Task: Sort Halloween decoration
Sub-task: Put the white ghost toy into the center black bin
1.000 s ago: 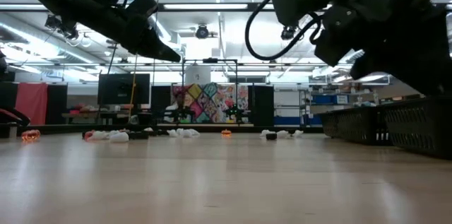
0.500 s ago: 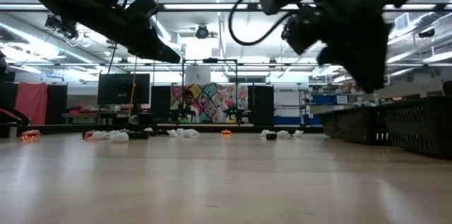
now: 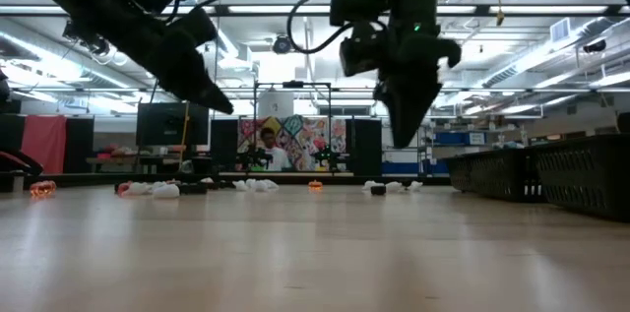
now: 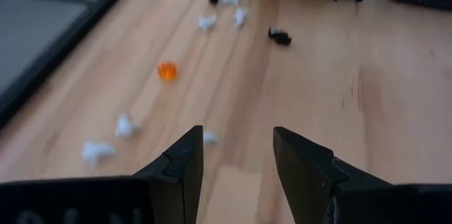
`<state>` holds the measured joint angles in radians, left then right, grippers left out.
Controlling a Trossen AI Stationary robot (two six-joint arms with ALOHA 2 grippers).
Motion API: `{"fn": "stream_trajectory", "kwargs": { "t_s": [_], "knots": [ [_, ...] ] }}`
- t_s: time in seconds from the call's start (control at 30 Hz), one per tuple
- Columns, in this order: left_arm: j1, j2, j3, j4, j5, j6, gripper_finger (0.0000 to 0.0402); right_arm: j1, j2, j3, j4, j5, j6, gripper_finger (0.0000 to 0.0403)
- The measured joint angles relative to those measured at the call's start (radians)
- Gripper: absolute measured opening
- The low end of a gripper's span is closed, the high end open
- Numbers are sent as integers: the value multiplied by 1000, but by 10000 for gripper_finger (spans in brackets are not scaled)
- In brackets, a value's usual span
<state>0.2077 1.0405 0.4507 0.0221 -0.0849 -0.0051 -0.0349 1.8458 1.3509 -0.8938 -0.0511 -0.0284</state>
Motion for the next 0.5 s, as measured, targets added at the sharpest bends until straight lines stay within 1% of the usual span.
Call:
{"fn": "stream_trajectory", "kwargs": {
  "t_s": [0.13, 0.3, 0.33, 0.43, 0.5],
  "knots": [
    [0, 0, 0, -48, -14, -69, 157, -39, 1, -36, 136, 6, -57, 115],
    [6, 0, 0, -72, -109, -140, 157, -72, 1, -52, 348, 11, -85, 115],
    [11, 0, 0, -79, -110, -145, 157, -77, 1, -61, 397, 15, -87, 115],
    [26, 0, 0, -95, -113, -141, 157, -87, 1, -98, 590, 25, -87, 115],
    [36, 0, 0, -93, -114, -135, 157, -93, 2, -134, 747, 30, -87, 115]
  ]
}}
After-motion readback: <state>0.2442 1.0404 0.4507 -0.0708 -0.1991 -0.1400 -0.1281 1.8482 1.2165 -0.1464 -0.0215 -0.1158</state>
